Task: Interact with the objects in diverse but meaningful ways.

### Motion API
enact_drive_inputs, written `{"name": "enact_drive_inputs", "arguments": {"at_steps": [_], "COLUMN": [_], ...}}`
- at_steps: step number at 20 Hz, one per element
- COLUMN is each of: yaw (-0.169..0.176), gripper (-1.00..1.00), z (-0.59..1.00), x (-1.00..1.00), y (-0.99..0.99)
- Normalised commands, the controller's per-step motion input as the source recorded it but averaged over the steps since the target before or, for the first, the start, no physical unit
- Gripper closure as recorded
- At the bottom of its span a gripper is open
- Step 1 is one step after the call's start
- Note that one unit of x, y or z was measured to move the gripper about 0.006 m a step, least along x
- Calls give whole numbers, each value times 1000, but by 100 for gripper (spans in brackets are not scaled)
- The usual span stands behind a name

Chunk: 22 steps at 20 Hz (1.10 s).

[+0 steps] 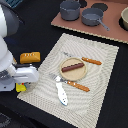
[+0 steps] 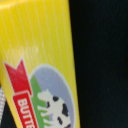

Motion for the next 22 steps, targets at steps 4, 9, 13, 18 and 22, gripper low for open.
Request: {"name": "enact_drive_inputs", "arguments": {"at_steps": [4, 9, 13, 18, 22], "yaw": [-3, 0, 0, 8, 12], "gripper": [100, 100, 100, 100, 100], "z": [-101, 0, 496, 1000, 1000], "x": [-19, -2, -61, 23, 456], "y": [12, 38, 147, 486, 774]}}
